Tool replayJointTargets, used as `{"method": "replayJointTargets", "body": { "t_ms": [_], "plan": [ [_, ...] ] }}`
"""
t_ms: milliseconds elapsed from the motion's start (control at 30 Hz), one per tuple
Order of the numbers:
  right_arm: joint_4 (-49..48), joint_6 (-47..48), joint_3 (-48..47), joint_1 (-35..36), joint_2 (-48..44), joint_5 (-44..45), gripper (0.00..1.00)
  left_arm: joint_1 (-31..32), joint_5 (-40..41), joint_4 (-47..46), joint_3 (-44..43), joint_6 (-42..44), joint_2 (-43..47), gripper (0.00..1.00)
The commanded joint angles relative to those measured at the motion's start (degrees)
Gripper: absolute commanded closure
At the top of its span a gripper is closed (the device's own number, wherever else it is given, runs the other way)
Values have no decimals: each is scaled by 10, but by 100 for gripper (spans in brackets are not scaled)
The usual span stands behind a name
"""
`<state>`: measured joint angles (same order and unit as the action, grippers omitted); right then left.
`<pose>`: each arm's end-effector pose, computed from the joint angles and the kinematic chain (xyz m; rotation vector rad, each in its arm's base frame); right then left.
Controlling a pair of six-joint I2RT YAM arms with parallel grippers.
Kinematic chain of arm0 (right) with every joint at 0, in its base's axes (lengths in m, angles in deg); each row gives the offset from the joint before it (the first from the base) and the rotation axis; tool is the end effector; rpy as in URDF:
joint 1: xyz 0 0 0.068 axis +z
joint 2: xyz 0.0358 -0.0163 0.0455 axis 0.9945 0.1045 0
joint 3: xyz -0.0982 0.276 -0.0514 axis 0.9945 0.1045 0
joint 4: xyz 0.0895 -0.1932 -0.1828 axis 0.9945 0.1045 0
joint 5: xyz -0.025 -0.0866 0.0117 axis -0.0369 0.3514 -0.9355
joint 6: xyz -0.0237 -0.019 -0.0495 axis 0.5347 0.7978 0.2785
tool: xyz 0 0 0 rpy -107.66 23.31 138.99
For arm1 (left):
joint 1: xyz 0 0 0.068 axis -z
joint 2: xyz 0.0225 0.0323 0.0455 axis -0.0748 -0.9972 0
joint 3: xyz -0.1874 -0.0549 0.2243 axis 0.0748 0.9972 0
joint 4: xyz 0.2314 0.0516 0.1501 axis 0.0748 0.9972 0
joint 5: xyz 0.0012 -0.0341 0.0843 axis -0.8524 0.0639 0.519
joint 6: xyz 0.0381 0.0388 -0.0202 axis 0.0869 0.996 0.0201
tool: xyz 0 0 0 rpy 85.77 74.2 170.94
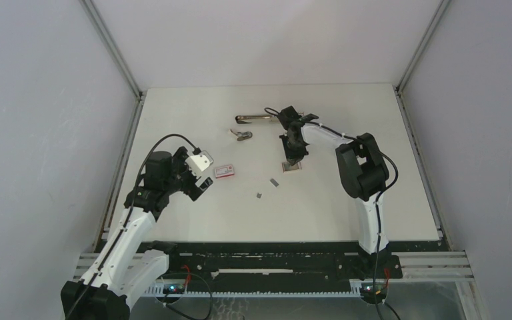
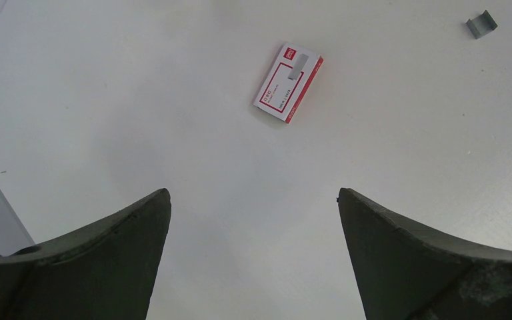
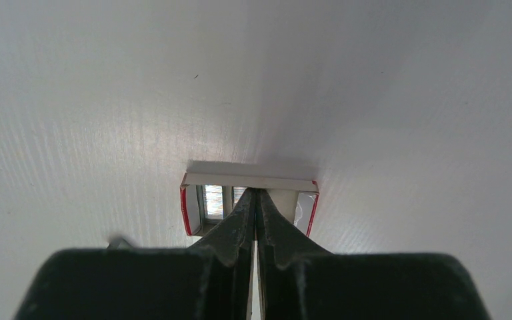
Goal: Unload the staples from the stapler
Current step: Place the staple in the staple box.
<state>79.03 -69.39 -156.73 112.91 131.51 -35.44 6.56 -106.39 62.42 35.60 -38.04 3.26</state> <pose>0.4046 0.2214 0.1699 -0.2945 2.8587 0.0938 0.1829 -0.0479 0.2657 1.0236 1.9096 -0.0850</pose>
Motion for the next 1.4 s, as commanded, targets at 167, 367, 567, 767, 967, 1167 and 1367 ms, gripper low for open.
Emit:
{"method": "replayJointTargets", "body": {
  "t_ms": [167, 367, 567, 767, 967, 1167, 1367],
  "plan": [
    [-17, -13, -21, 4, 5, 3, 100, -4, -2, -23, 8, -4, 9, 0],
    [-23, -13, -21, 5, 4, 11, 100, -4, -4, -23, 9, -3, 9, 0],
    [-28, -12, -21, 8, 3, 23, 100, -4, -4, -23, 9, -3, 9, 0],
    [-31, -11, -22, 10, 5, 25, 100, -4, -4, -23, 9, -2, 9, 0],
    [-30, -7, -23, 14, 5, 22, 100, -4, -3, -23, 9, -3, 10, 0],
    [-29, -4, -24, 18, 4, 23, 100, -4, -3, -23, 9, -3, 10, 0],
    [-27, -3, -25, 19, 0, 27, 98, -4, -3, -23, 9, -3, 11, 0]
  ]
}}
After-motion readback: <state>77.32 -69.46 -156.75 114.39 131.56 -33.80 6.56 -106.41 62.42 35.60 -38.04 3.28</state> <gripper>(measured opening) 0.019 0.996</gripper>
